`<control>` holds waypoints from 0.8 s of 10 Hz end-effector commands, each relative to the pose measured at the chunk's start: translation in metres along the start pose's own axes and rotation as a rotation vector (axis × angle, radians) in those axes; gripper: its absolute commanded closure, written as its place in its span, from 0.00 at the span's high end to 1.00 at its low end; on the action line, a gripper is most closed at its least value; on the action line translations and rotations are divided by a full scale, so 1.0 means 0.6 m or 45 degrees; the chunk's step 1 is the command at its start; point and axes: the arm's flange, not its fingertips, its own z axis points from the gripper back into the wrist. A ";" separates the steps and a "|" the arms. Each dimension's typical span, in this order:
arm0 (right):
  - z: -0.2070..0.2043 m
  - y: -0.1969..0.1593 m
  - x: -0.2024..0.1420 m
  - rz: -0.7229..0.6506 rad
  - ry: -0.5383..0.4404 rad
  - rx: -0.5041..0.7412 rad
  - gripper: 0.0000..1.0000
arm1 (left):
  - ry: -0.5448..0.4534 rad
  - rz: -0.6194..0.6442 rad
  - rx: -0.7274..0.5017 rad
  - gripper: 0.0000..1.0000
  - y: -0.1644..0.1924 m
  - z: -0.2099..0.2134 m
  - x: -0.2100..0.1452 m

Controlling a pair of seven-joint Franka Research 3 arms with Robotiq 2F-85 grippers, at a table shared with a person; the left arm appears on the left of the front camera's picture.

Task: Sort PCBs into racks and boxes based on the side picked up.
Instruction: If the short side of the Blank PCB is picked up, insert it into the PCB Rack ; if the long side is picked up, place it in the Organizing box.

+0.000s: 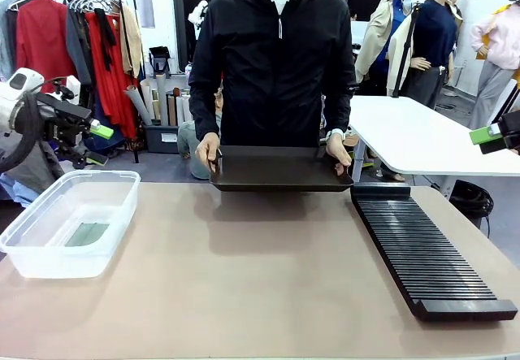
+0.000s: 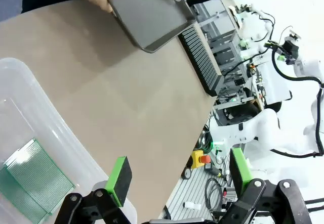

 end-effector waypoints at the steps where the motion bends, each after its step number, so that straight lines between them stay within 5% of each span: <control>1: -0.004 -0.001 0.004 0.019 -0.037 0.026 1.00 | -0.112 -0.086 -0.055 1.00 -0.029 0.042 -0.055; 8: -0.004 -0.001 0.004 0.019 -0.037 0.026 1.00 | -0.128 -0.176 0.047 1.00 -0.099 0.047 -0.056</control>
